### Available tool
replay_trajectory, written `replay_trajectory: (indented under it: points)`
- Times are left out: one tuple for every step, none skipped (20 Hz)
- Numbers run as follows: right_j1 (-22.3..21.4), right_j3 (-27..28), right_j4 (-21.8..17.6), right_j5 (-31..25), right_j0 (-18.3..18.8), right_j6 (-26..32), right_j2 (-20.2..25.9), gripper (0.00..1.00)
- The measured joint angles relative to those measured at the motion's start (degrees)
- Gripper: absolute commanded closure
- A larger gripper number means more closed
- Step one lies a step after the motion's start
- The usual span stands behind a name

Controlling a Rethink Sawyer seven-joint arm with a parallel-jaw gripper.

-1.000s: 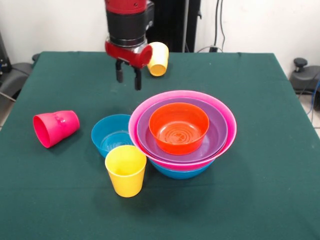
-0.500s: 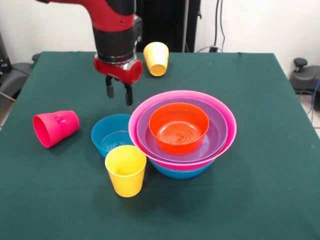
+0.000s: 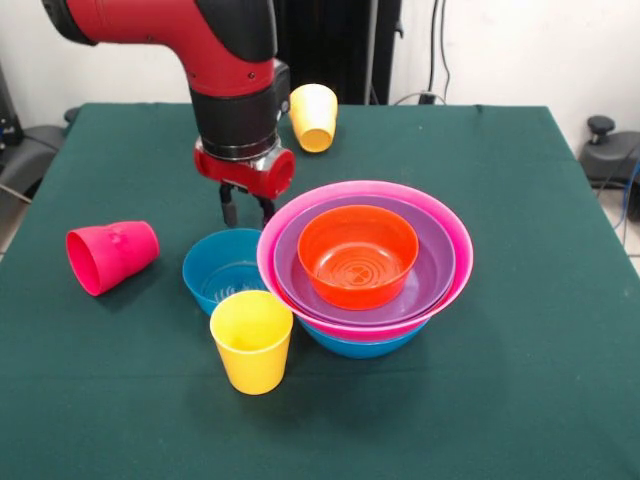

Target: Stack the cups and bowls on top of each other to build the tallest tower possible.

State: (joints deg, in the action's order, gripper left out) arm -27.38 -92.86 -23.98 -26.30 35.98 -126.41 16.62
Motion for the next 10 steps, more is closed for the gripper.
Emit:
replay_trajectory:
  points:
    - [0.1, 0.3, 0.0, -0.4, 0.1, 0.0, 0.3, 0.0]
    - [0.3, 0.6, 0.0, -0.9, 0.2, 0.0, 0.8, 0.0]
    - [0.6, 1.2, -0.1, -1.8, 0.5, 0.0, 1.4, 0.0]
    - [0.8, 1.6, -0.3, -2.3, 0.7, 0.0, 1.7, 0.0]
    - [0.9, 1.9, -0.5, -2.7, 0.9, 0.0, 2.0, 0.0]
    - [1.0, 2.1, -0.7, -3.0, 1.0, 0.0, 2.1, 0.0]
    - [1.1, 2.5, -1.0, -3.4, 1.2, 0.0, 2.3, 0.0]
    - [1.2, 3.0, -1.6, -4.1, 1.6, 0.0, 2.6, 0.0]
    - [1.3, 3.2, -1.9, -4.5, 1.9, 0.0, 2.7, 0.0]
    - [1.3, 3.3, -2.2, -4.7, 2.1, 0.0, 2.8, 0.0]
